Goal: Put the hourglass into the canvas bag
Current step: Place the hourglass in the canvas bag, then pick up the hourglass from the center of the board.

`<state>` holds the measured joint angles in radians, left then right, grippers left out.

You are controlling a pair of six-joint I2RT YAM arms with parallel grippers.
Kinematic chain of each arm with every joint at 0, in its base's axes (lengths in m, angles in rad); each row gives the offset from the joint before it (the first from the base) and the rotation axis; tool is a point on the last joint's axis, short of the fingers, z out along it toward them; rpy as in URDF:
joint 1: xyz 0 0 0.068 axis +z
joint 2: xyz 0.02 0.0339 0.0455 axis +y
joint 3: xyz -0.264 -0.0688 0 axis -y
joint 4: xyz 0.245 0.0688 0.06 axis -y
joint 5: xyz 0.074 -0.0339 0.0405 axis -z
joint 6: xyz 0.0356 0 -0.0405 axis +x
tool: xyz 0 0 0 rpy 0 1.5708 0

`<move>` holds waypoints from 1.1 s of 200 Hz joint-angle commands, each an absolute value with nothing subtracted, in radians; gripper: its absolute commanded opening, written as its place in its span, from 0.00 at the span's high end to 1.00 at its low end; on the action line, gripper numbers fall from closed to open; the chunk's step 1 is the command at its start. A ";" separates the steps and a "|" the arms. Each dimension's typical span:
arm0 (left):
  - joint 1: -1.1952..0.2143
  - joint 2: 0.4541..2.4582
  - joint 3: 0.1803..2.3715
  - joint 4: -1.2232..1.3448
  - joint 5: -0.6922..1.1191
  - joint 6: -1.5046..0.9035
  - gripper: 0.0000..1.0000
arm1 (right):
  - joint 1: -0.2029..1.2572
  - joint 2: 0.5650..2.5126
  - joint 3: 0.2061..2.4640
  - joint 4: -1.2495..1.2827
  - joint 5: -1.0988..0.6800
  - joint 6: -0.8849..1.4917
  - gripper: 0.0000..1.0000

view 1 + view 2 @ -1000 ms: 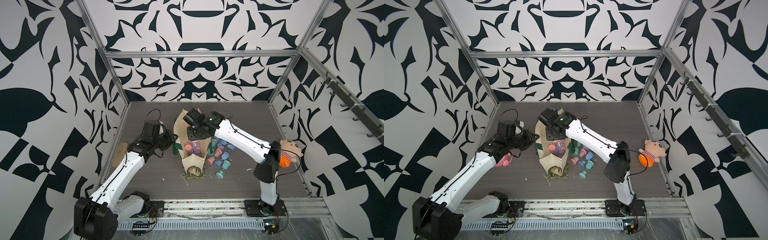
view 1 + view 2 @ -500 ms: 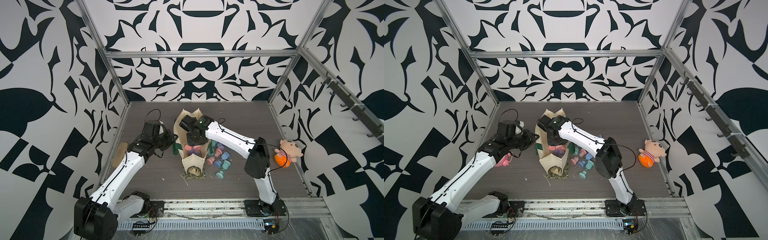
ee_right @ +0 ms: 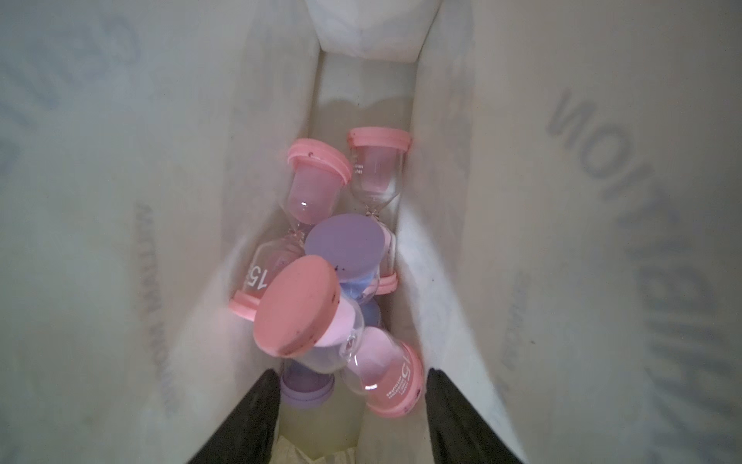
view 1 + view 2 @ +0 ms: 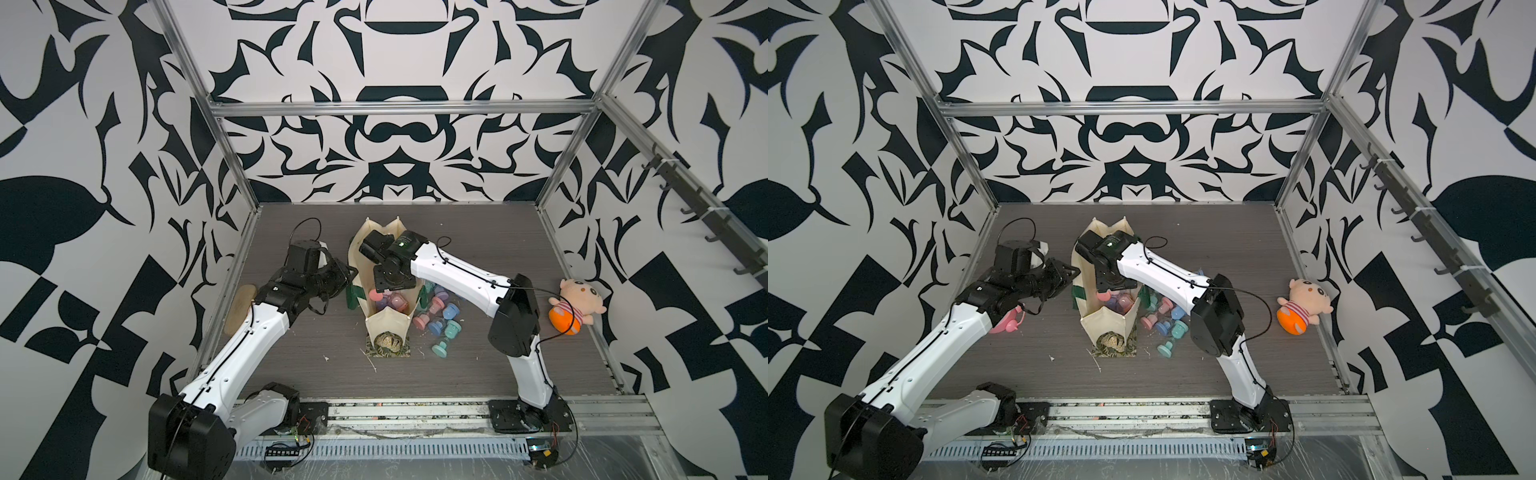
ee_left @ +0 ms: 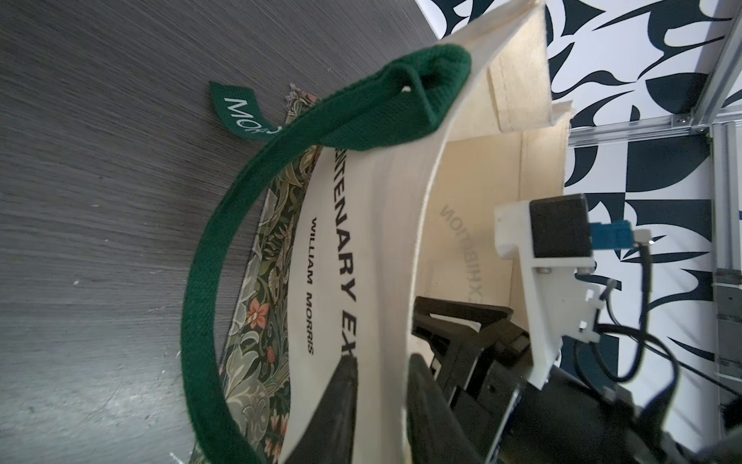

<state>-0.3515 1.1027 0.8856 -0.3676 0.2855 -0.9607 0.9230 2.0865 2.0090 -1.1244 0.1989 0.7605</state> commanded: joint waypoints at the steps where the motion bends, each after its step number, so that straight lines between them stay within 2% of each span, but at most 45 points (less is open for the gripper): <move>1: -0.347 1.102 0.879 -0.359 0.292 -0.948 0.74 | 0.949 1.979 2.079 -1.127 0.239 0.742 0.37; 38: -0.346 1.104 0.885 -0.363 0.289 -0.946 0.76 | 0.973 1.914 2.127 -1.118 0.273 0.694 0.36; 68: -0.346 1.106 0.888 -0.368 0.289 -0.942 0.78 | 0.976 1.834 2.083 -1.080 0.295 0.668 0.36; 123: -0.347 1.101 0.902 -0.383 0.287 -0.937 0.81 | 0.952 1.635 1.852 -1.029 0.466 0.683 0.33; 159: -0.346 1.106 0.911 -0.384 0.290 -0.934 0.82 | 0.825 1.504 1.644 -1.005 0.476 0.740 0.33; 191: -0.346 1.105 0.910 -0.384 0.291 -0.933 0.82 | 0.646 1.404 1.446 -0.962 0.366 0.772 0.34; 220: -0.346 1.106 0.910 -0.386 0.291 -0.931 0.82 | 0.479 1.405 1.326 -0.889 0.109 0.701 0.35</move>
<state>-0.3515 1.1034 0.8860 -0.3649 0.2852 -0.9485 0.5705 1.4094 1.3903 -0.9649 0.3126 0.7368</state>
